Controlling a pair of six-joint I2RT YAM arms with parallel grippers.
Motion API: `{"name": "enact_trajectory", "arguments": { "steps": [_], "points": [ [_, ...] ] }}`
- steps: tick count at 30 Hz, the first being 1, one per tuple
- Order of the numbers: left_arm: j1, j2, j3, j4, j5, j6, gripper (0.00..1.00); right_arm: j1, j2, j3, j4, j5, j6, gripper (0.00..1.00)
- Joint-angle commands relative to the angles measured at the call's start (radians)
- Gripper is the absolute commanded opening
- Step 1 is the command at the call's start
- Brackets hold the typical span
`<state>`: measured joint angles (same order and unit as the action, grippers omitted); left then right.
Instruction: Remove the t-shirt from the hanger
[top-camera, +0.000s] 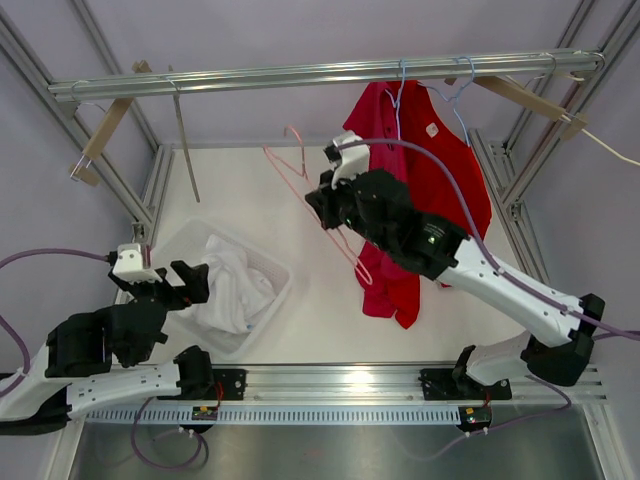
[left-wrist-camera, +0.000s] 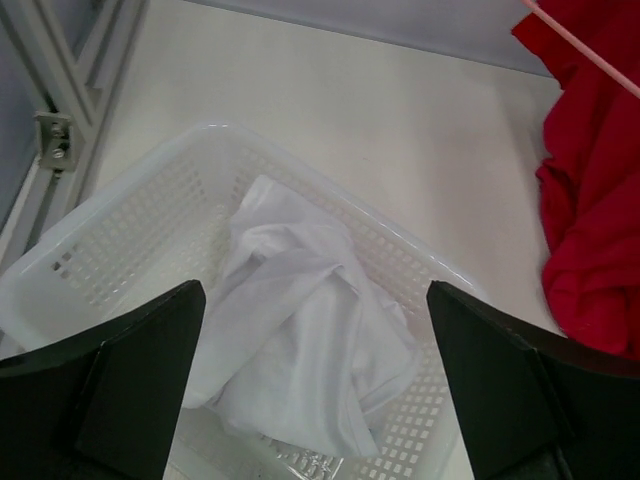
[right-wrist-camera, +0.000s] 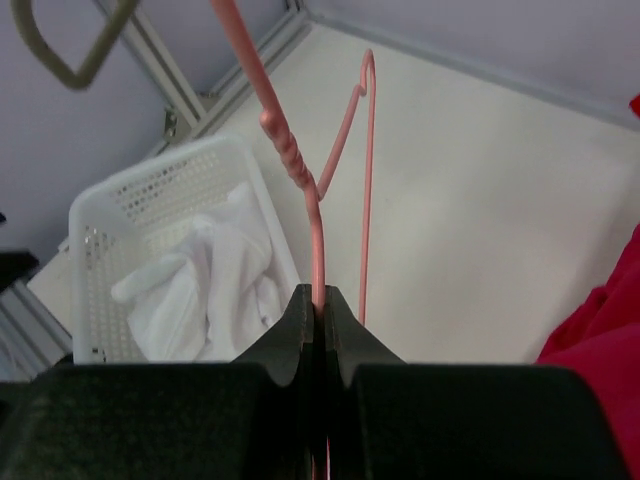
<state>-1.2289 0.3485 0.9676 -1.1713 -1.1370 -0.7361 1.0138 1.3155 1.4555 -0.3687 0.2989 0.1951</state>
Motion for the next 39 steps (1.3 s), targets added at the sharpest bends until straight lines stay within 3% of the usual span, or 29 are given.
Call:
{"name": "enact_trajectory", "arguments": {
  "steps": [1, 3, 8, 10, 15, 27, 34, 36, 37, 39],
  "points": [
    [-0.075, -0.02, 0.039, 0.068, 0.045, -0.002, 0.99, -0.018, 0.109, 0.215, 0.044, 0.051, -0.072, 0.0],
    [-0.099, -0.032, 0.028, 0.085, 0.094, 0.044, 0.99, -0.029, 0.206, 0.335, 0.039, 0.054, -0.092, 0.0],
    [-0.101, -0.108, -0.119, 0.373, 0.37, 0.301, 0.99, -0.038, 0.407, 0.578, -0.01, 0.057, -0.134, 0.0],
    [-0.096, -0.095, -0.144, 0.424, 0.455, 0.339, 0.99, -0.05, 0.462, 0.693, -0.042, 0.046, -0.135, 0.0],
    [-0.086, -0.019, -0.144, 0.429, 0.5, 0.386, 0.99, -0.089, 0.616, 0.879, -0.084, 0.008, -0.117, 0.0],
    [-0.077, -0.016, -0.158, 0.433, 0.516, 0.422, 0.99, -0.1, 0.786, 1.053, -0.115, -0.058, -0.086, 0.0],
    [-0.061, -0.006, -0.158, 0.44, 0.523, 0.426, 0.99, -0.101, 0.719, 0.898, -0.058, -0.058, -0.059, 0.0],
    [-0.054, 0.001, -0.158, 0.438, 0.526, 0.426, 0.99, -0.101, 0.691, 0.844, -0.033, -0.06, -0.053, 0.07],
    [-0.052, 0.003, -0.158, 0.438, 0.526, 0.428, 0.99, -0.101, 0.659, 0.83, -0.027, -0.075, -0.048, 0.26],
    [-0.047, 0.006, -0.158, 0.438, 0.528, 0.428, 0.99, -0.101, 0.625, 0.798, -0.022, -0.099, -0.046, 0.45]
  ]
}}
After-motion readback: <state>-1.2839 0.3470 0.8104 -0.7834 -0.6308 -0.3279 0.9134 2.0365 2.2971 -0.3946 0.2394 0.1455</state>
